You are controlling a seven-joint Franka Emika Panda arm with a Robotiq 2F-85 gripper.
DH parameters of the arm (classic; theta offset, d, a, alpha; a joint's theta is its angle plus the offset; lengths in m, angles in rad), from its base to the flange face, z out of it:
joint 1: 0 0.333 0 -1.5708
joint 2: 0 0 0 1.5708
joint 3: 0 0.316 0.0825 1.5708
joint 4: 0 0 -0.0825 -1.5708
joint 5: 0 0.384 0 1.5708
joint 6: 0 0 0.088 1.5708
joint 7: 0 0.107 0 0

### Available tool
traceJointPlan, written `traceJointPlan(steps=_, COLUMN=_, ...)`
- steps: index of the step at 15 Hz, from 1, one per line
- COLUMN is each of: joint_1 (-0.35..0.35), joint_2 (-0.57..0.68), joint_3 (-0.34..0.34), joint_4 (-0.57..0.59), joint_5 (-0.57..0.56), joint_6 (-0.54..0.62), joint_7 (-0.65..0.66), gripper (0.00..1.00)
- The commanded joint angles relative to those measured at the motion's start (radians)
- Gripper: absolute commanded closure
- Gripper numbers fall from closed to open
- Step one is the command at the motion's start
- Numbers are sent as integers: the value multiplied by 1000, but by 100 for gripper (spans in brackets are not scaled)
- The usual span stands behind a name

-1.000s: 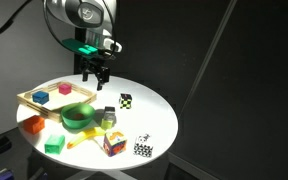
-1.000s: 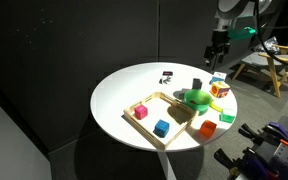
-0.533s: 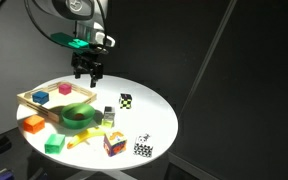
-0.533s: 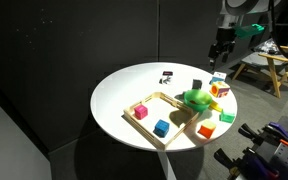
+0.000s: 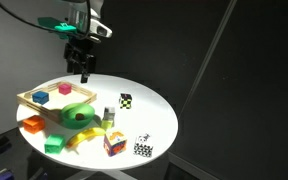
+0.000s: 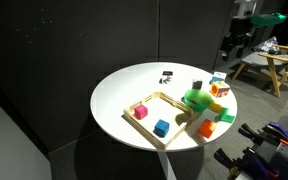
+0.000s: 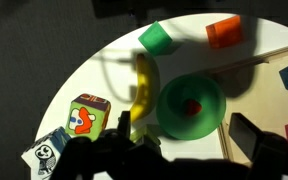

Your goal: Move the orange cube from the tray to the table

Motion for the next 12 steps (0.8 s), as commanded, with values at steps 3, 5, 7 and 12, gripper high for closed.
traceJointPlan(steps=3, joint_1=-8, joint_2=-85, joint_3=5, joint_4=-25, joint_5=-16, joint_6=-59, joint_7=71, gripper=0)
traceJointPlan(steps=5, joint_1=-7, joint_2=-101, joint_3=6, joint_4=-34, joint_5=-18, joint_6=-55, joint_7=69, gripper=0)
traceJointPlan(steps=7, joint_1=-7, joint_2=-112, joint_3=6, joint_4=-41, joint_5=-19, joint_6=-52, joint_7=65, gripper=0)
traceJointPlan(steps=12, joint_1=-3, joint_2=-89, joint_3=0, joint_4=-27, joint_5=-1, joint_6=-44, joint_7=43, gripper=0)
